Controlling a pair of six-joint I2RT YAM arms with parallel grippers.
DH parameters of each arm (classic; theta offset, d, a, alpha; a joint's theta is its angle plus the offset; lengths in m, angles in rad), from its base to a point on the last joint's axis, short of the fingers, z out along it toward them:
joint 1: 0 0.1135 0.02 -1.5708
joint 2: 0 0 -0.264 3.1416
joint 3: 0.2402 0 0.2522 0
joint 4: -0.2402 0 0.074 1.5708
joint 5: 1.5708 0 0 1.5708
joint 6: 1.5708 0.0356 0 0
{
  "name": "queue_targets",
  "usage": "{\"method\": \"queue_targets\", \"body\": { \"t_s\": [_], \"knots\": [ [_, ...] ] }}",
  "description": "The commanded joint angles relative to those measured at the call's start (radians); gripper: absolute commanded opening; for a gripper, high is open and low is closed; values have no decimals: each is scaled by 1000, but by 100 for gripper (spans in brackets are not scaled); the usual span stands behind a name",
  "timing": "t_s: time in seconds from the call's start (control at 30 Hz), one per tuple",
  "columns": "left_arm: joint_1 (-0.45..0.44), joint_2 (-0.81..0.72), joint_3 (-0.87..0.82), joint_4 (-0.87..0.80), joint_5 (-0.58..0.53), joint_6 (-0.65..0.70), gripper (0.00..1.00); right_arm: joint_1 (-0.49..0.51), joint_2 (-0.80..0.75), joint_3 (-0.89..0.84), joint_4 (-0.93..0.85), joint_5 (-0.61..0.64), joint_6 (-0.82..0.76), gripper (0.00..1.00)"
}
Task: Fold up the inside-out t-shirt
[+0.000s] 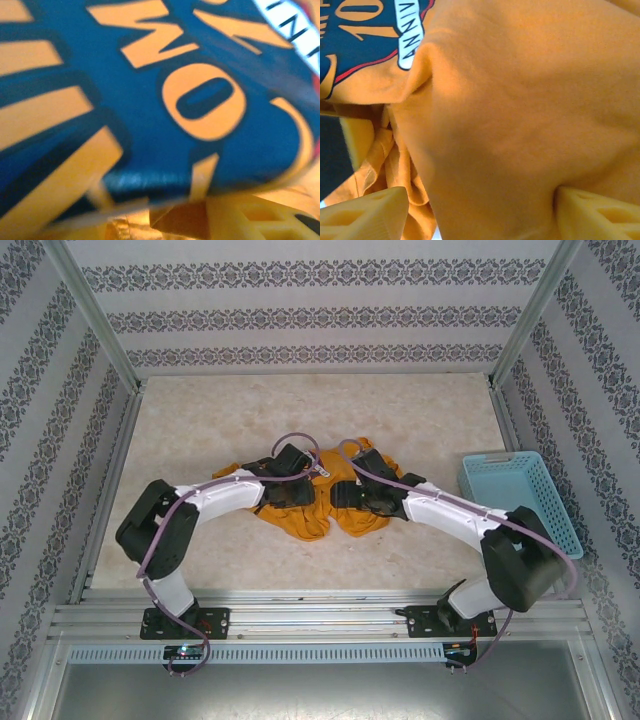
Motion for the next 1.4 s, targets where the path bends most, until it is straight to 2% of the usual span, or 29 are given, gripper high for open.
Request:
{"method": "queue_targets", "body": {
  "t_s": [0.0, 0.13, 0.23, 0.27, 0.43, 0.57, 0.73, 0.87, 0.93, 1.0, 1.1, 1.13, 1.17, 1.2, 1.27, 1.3, 1.37],
  "knots": [
    [-9, 29, 45, 41, 19, -28, 46, 0, 49, 42, 0, 111, 29, 73],
    [-9, 39, 51, 38, 0, -23, 32, 0, 96, 75, -5, 165, 4, 60],
    [-7, 30, 55, 8, -33, -9, 11, -5, 98, 81, -1, 172, -4, 42],
    [-5, 14, 49, 0, -50, -4, 1, -6, 87, 78, -2, 183, -12, 35],
    [1, -171, -41, -1, -155, 47, 0, -49, -55, 72, -77, 246, -67, 6],
    [11, -387, -98, -102, -275, 109, 0, -90, -232, 86, -173, 253, -127, 0],
    [52, -669, -189, -178, -322, 186, 0, -104, -354, 109, -264, 208, -155, 0],
    [111, -801, -243, -185, -296, 211, 0, -120, -331, 120, -256, 102, -147, 1],
    [152, -794, -260, -172, -272, 206, 0, -131, -275, 124, -228, 78, -140, 3],
    [202, -728, -259, -149, -163, 202, 0, -157, -173, 150, -208, 39, -131, 4],
    [201, -613, -256, -79, -11, 198, 0, -176, -9, 206, -175, -10, -140, 7],
    [194, -583, -254, -63, 25, 191, 0, -173, 31, 227, -172, -20, -146, 11],
    [181, -556, -251, -44, 53, 189, 0, -167, 63, 244, -172, -16, -152, 22],
    [162, -533, -248, -29, 80, 193, 0, -156, 76, 257, -178, 18, -161, 33],
    [120, -496, -238, -21, 102, 200, 0, -103, 60, 276, -210, 140, -192, 48],
    [101, -487, -240, -14, 104, 202, 0, -57, 38, 287, -228, 225, -226, 53],
    [84, -488, -260, 10, 107, 195, 0, 31, -8, 299, -240, 314, -291, 59]
  ]
}}
